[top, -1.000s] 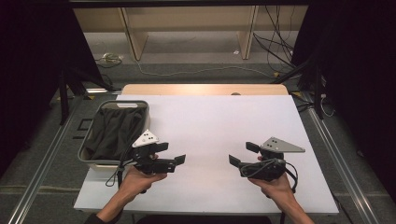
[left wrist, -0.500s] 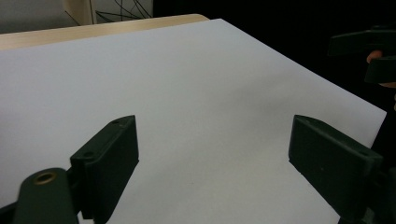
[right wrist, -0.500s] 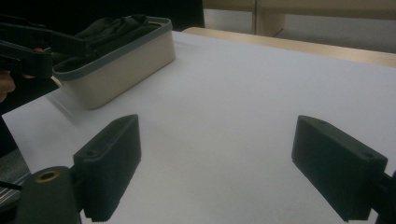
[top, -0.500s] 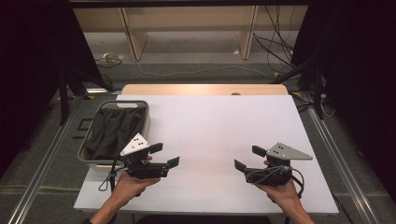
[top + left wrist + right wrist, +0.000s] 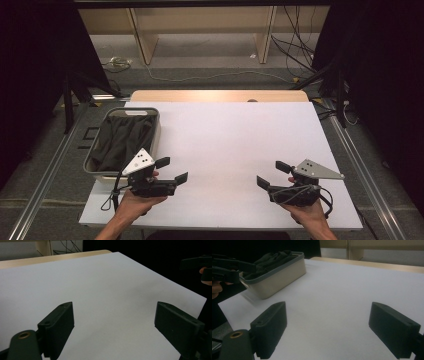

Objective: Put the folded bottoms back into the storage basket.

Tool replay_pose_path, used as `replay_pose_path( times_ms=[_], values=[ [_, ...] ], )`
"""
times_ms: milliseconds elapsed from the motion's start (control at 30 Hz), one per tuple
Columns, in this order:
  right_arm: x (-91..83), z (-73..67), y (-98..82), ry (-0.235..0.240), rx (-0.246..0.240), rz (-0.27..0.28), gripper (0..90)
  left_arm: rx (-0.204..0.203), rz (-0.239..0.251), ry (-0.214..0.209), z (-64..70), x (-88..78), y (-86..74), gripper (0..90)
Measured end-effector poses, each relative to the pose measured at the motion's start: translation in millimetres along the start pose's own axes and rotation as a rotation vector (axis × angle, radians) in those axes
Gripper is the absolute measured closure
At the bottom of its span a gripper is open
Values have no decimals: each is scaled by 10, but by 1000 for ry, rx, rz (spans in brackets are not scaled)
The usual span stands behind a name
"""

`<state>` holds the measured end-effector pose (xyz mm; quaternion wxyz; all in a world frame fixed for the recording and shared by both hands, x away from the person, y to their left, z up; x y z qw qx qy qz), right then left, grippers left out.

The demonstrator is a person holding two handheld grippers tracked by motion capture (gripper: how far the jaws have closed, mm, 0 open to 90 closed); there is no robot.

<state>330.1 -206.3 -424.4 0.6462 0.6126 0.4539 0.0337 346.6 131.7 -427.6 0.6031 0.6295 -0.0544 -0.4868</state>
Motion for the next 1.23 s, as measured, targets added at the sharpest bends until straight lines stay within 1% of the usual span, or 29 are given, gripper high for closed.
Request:
replay_pose_path(
  times_ms=[100,167,267,367,500,533,600,700,767,800,867,900,933,1233],
  values=[
    [-6,0,-11,2,7,0,158,3,3,4,6,-3,-14,155],
    [-15,-6,-24,5,13,-2,157,0,8,-2,17,-16,-27,156],
    [-34,-10,-44,-1,8,-10,156,14,19,-4,35,-36,-50,155],
    [-50,-11,-47,-8,-1,-5,156,15,32,0,28,-49,-51,154],
    [-50,-16,-45,-11,-6,-5,155,8,35,12,16,-50,-42,153],
    [-46,-15,-45,-13,-9,-7,155,14,38,10,18,-44,-42,153],
    [-52,-11,-37,-14,-5,-3,155,28,31,25,17,-39,-50,153],
    [-54,-5,-35,-13,-2,0,155,33,34,25,22,-34,-48,151],
    [-53,-1,-34,-12,0,-1,156,45,37,32,23,-36,-44,151],
    [-51,-2,-34,-10,1,-1,156,45,37,32,23,-36,-44,151],
    [-43,-6,-37,-9,0,-5,156,47,57,25,29,-48,-35,150],
    [-43,-6,-37,-9,0,-5,156,47,57,25,29,-48,-35,150],
    [-37,-8,-35,-9,-3,-5,156,52,62,32,30,-53,-30,150],
    [-39,-4,-31,-8,1,-1,157,43,56,41,8,-17,-32,142]
  ],
)
Point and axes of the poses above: each handheld gripper's, and its own axes: x roughly forward along the jaws, y roughly out of its top, z roughly to its right, the point moved 5 cm from there along x, roughly forward along the jaws, and after that the axes turned 11 degrees about -z, right-handed, at the moved point
